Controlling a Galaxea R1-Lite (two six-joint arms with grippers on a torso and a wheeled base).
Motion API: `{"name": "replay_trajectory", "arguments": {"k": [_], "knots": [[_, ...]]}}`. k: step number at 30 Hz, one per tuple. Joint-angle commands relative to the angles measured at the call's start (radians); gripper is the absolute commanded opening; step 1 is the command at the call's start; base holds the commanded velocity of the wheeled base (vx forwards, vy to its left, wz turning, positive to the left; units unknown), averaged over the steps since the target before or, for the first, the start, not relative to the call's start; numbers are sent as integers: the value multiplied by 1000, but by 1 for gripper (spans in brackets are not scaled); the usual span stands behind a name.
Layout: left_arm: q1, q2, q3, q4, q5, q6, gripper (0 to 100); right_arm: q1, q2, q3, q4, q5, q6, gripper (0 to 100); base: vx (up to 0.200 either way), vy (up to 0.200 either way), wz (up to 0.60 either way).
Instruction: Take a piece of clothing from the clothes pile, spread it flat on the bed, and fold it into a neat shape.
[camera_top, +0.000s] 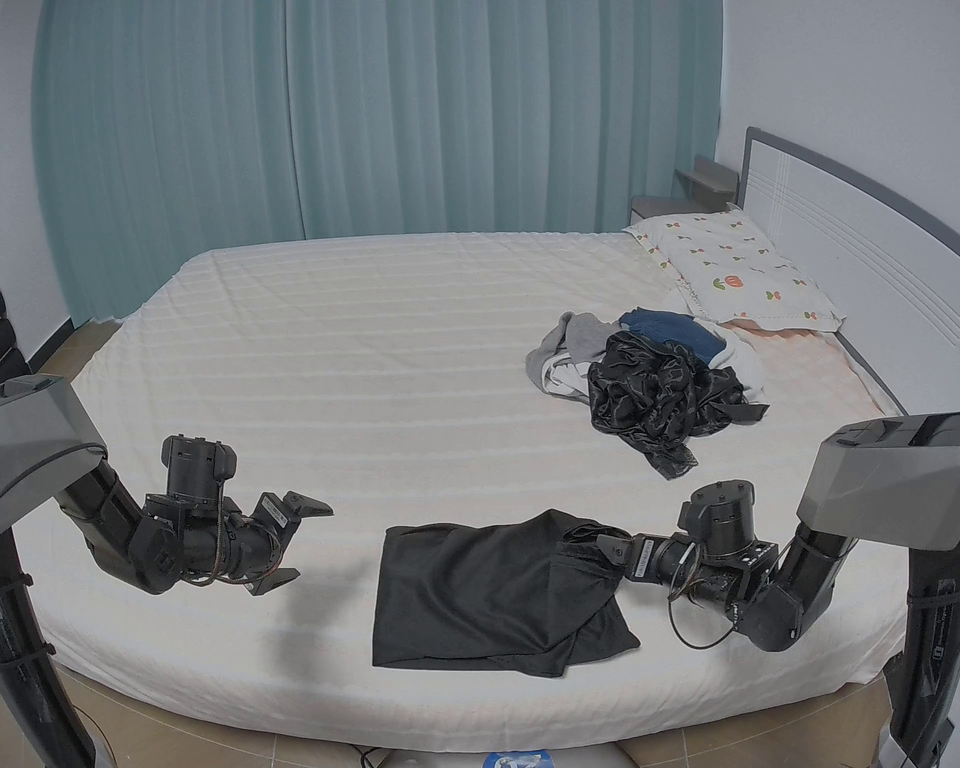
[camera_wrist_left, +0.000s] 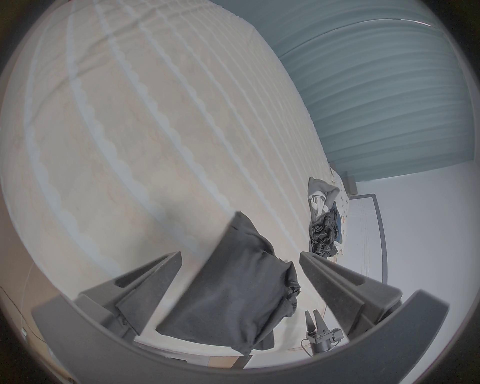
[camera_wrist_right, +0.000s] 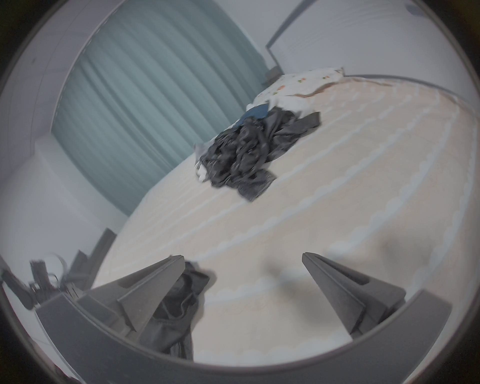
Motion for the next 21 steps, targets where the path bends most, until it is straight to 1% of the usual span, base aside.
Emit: {"name": "replay_trajectory", "arguments": {"k": [1, 2, 5, 7, 10, 11, 13, 16, 19, 21], "knots": [[1, 5, 0, -1, 1, 1, 100, 41, 18, -83, 69, -72, -17, 100, 0, 0, 0], [2, 5, 0, -1, 1, 3, 100, 41, 28, -107, 98, -106, -21, 100, 0, 0, 0], [2, 5, 0, -1, 1, 3, 100, 38, 51, -132, 121, -134, -47, 100, 0, 0, 0], [2, 7, 0, -1, 1, 4, 100, 36, 64, -133, 121, -145, -84, 100, 0, 0, 0], [2, 10, 2, -1, 1, 6, 100, 36, 83, -129, 124, -186, -121, 100, 0, 0, 0], [2, 13, 2, -2, 3, 9, 100, 35, 95, -124, 124, -217, -146, 100, 0, 0, 0], [2, 15, 2, -2, 3, 10, 100, 27, 97, -118, 126, -246, -173, 100, 0, 0, 0], [2, 18, 2, -2, 3, 12, 100, 22, 87, -103, 135, -253, -181, 100, 0, 0, 0], [2, 21, 2, -2, 3, 15, 100, -1, 49, -47, 169, -255, -193, 100, 0, 0, 0], [2, 21, 2, -1, 3, 15, 100, -11, 20, 19, 161, -253, -193, 100, 0, 0, 0]]}}
